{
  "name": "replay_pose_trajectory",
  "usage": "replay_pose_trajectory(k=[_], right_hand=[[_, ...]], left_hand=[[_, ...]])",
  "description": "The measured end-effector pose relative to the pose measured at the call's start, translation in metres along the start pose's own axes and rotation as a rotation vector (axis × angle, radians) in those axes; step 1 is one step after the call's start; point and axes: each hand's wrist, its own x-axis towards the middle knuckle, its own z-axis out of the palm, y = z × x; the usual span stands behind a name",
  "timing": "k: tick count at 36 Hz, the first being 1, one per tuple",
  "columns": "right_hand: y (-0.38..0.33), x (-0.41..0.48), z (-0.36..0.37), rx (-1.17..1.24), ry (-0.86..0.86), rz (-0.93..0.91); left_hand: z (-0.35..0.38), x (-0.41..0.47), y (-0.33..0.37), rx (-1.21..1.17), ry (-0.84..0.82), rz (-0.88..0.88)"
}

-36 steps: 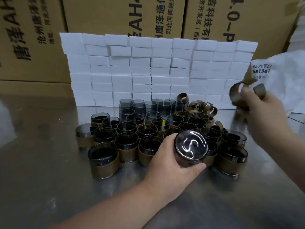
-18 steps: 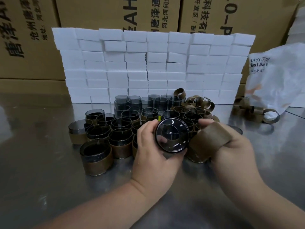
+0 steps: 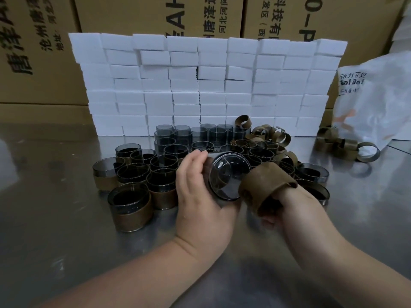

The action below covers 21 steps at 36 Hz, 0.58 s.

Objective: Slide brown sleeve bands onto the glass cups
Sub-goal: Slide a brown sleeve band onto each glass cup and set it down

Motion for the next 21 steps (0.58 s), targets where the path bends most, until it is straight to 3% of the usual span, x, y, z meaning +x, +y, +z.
replay_pose_trajectory(k=[9, 15, 21], right_hand=[[-0.004, -0.002, 0.000, 0.043, 0.017, -0.032], [-0.005, 0.000, -0.001, 0.057, 0.011, 0.077], [-0.009, -0.003, 0.001, -0.093, 0.025, 0.047]], left_hand=[[-0.002, -0.001, 0.002, 0.031, -0.040, -0.017], [-0.001, 0.000, 0.002, 0.077, -0.023, -0.027], [-0.001, 0.000, 0.005, 0.068, -0.028, -0.023]])
